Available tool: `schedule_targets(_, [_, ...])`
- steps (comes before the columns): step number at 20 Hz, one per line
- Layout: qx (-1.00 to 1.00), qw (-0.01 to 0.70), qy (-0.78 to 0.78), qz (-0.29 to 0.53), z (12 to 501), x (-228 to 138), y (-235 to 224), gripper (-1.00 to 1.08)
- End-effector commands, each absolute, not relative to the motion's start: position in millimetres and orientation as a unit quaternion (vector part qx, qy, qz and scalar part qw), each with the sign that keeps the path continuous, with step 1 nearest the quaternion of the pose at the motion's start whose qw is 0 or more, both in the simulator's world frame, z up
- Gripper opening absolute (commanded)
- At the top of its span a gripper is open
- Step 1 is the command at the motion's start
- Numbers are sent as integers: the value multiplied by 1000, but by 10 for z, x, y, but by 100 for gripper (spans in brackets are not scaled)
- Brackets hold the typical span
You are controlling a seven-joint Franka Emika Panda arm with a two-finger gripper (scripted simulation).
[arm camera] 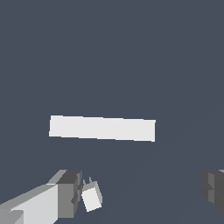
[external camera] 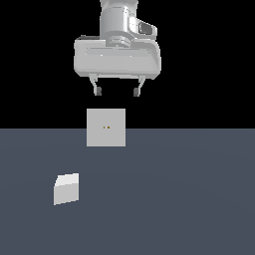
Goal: Plug the charger into the wall socket.
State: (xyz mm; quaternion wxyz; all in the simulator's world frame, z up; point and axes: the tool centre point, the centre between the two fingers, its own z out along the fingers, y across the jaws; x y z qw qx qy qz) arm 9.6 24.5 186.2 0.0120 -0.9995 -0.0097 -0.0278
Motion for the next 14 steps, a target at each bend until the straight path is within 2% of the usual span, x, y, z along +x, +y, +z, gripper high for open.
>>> schedule_targets(1, [-999, 12, -10, -28, 1862, 96, 245, 100])
schedule_targets(14, [-998, 10, -53, -27, 1567, -184, 447, 100])
